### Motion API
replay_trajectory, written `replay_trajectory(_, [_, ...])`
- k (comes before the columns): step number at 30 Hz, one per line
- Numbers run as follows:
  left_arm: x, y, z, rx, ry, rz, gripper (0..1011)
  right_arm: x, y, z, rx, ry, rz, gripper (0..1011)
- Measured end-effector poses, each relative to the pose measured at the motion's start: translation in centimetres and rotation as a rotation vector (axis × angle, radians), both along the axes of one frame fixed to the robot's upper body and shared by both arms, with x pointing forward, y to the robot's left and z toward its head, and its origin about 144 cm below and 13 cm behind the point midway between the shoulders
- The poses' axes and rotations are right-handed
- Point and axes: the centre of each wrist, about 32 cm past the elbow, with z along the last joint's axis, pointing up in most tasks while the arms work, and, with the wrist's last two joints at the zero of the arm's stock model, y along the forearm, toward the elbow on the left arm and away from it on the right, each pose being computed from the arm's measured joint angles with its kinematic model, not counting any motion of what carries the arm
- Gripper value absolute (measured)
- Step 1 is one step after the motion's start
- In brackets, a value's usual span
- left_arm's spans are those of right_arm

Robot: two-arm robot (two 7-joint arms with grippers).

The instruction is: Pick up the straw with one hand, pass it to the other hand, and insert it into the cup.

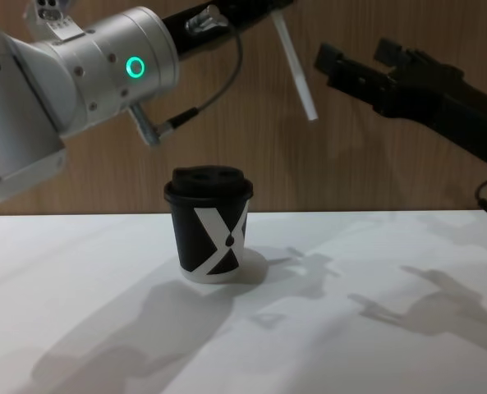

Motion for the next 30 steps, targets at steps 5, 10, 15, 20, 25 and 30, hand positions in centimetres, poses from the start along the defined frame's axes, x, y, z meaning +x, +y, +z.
replay_trajectory(5, [-0.7,0.3,0.2,0.041,-0.046,0.068,7,0.0,0.0,0.0,0.0,0.0,0.0,1001])
replay_trajectory(10, [-1.4,0.6,0.5,0.083,-0.092,0.143,7,0.0,0.0,0.0,0.0,0.0,0.0,1001])
replay_trajectory(15, [-2.1,1.2,0.7,0.128,-0.134,0.226,7,0.0,0.0,0.0,0.0,0.0,0.0,1001])
replay_trajectory(20, [-2.5,2.1,0.6,0.162,-0.157,0.297,8,0.0,0.0,0.0,0.0,0.0,0.0,1001])
replay_trajectory(25, [-2.6,2.7,0.5,0.183,-0.161,0.336,7,0.0,0.0,0.0,0.0,0.0,0.0,1001])
replay_trajectory(30, [-2.5,3.0,0.3,0.201,-0.16,0.362,7,0.0,0.0,0.0,0.0,0.0,0.0,1001])
